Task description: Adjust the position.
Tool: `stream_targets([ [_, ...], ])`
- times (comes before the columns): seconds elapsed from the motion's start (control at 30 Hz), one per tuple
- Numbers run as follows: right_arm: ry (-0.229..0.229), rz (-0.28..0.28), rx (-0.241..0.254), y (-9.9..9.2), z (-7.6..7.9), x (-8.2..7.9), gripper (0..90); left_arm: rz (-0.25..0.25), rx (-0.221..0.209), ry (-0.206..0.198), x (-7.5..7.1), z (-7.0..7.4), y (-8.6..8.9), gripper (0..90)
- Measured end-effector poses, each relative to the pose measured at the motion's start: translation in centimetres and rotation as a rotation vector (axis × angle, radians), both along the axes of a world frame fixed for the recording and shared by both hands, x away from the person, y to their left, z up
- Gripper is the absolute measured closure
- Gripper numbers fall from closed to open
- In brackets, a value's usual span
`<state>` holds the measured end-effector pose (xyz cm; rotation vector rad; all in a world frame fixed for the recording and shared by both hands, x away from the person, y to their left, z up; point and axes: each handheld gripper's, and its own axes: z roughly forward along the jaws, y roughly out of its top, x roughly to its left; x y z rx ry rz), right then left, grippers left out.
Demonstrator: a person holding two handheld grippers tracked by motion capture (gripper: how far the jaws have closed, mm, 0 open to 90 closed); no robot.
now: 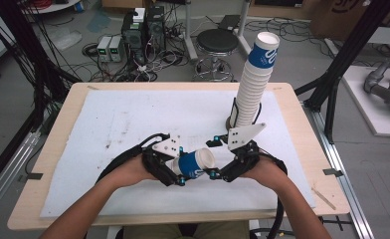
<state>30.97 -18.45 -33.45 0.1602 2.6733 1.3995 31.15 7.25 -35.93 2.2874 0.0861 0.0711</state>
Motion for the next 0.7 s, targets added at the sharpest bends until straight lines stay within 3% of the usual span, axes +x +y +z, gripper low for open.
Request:
stream_targets([
  [0.37,0.024,0.066,-0.104,1.9,-0.4,0.4,19.4,-0.024,0.007,0.013,-0.1,-0.5,-0.3,27.6],
  [0.5,0.046,0.096,-0.124,2.2,-0.6,0.6,28.4,-0.019,0.013,0.015,-0.1,-0.6,-0.4,27.6],
  [0.7,0.059,0.108,-0.134,2.3,-0.7,0.7,30.1,-0.029,0.022,0.014,-0.1,-0.8,-0.4,27.7],
])
